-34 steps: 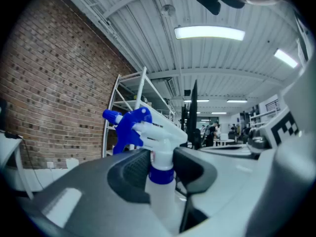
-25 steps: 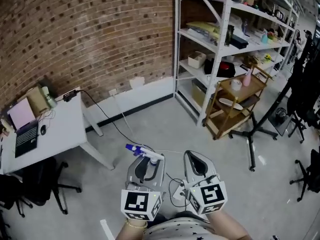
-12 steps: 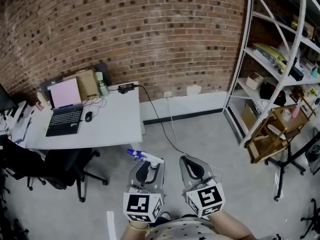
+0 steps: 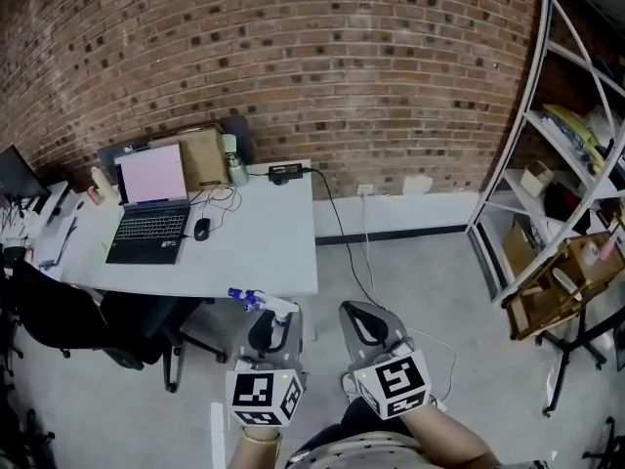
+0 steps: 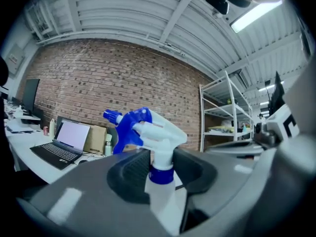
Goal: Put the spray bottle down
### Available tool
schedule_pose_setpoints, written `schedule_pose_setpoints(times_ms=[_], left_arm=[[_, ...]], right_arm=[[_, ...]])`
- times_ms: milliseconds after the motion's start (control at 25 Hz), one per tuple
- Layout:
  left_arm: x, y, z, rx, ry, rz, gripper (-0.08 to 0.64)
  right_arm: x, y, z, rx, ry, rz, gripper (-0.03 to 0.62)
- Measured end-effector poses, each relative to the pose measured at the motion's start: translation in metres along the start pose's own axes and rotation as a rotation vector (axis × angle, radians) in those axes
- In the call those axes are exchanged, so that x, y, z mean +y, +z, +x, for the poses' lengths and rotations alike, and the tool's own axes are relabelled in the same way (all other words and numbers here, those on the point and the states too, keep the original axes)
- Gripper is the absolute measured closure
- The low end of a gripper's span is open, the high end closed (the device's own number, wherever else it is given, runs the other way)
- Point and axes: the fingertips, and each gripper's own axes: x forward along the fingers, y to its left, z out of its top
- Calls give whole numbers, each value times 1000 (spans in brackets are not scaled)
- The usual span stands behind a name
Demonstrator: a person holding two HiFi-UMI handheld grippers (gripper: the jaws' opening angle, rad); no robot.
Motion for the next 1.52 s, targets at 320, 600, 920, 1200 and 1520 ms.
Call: schedule_pose_setpoints(times_ms=[320, 600, 920, 1200, 1520], left_arm=[[73, 5, 83, -51, 95, -41, 422], [129, 7, 167, -58, 194, -45, 422], [161, -21, 235, -31, 210, -29, 420], [167, -25, 245, -7, 238, -24, 410], [156, -42, 211, 73, 219, -62, 327]], right_arm=[[-27, 3, 95, -8, 95, -2, 594], [-58, 2, 169, 25, 167, 19, 594], [-75, -14, 227, 67, 202, 20, 594], [-76, -21, 241, 83, 214, 42, 594], [-68, -28, 223, 91, 193, 61, 594]])
